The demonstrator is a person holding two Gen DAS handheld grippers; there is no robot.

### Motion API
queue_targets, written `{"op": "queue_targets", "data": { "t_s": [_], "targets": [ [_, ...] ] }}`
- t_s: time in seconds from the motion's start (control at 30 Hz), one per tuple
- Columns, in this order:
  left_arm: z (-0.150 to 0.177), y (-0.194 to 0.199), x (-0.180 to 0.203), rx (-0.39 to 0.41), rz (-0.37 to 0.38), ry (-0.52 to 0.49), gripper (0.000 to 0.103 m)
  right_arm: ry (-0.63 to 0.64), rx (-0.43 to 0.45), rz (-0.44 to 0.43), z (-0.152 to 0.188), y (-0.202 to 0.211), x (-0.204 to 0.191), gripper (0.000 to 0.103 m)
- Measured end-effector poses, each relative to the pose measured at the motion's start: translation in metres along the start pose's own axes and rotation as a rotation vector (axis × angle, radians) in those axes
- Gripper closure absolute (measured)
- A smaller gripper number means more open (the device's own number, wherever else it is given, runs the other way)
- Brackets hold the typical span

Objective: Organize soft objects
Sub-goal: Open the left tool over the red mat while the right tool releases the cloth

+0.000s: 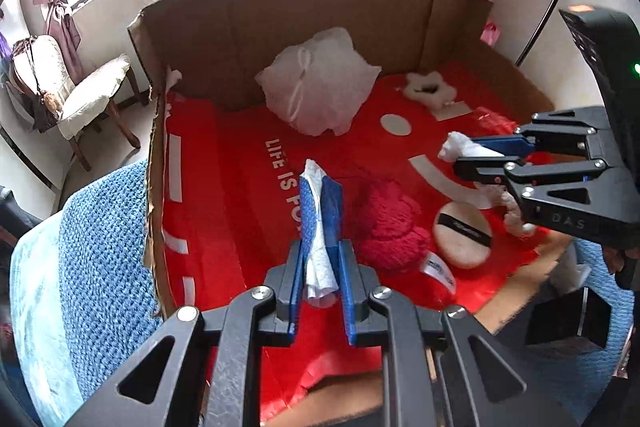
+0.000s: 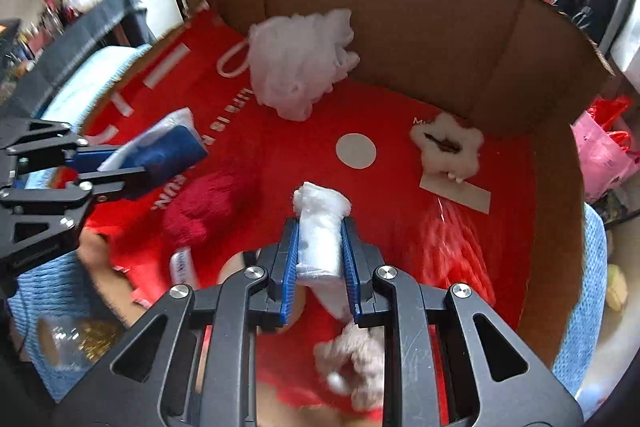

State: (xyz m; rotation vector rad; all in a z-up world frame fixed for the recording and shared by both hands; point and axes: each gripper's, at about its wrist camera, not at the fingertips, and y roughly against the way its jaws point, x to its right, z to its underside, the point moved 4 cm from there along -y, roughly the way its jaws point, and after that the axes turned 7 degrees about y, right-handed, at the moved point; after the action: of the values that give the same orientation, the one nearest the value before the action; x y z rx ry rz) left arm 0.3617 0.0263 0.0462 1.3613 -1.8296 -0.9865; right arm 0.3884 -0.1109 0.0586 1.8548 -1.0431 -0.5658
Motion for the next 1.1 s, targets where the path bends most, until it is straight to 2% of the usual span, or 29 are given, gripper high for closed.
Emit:
{"op": "queue_targets", "data": {
  "t_s": [0.2,0.3,0.53,0.8,0.97,1.1],
  "targets": [
    [-0.003,-0.018,0.0,-0.038,-0.018,-0.009,0.082,0.011,-0.073,0.03,-0.005,-0.026,0.004,0.083],
    [-0.004,-0.022,0.001,-0.043,-0.013,-0.012,0.077,0.01,-0.084,0.03,-0.006,-0.032,0.004,0.083],
    [-0.009,-0.028,0.003,-0.048,-0.023,-0.023,0.075,0.017,-0.09,0.026,-0.014,-0.039,0.002,0.083],
    [-0.008,-0.034,0.004,-0.048,-0.036,-0.024,0.055,0.011,-0.098,0.017,-0.021,-0.042,0.002,0.083],
    [-0.009,-0.03,0.001,-0.039,-0.034,-0.019,0.051,0.017,-0.102,0.024,-0.022,-0.043,0.001,0.083],
    [-0.007,-0.025,0.002,-0.031,-0.036,-0.031,0.043,0.022,-0.103,0.029,-0.023,-0.044,0.0,0.082]
  ]
}}
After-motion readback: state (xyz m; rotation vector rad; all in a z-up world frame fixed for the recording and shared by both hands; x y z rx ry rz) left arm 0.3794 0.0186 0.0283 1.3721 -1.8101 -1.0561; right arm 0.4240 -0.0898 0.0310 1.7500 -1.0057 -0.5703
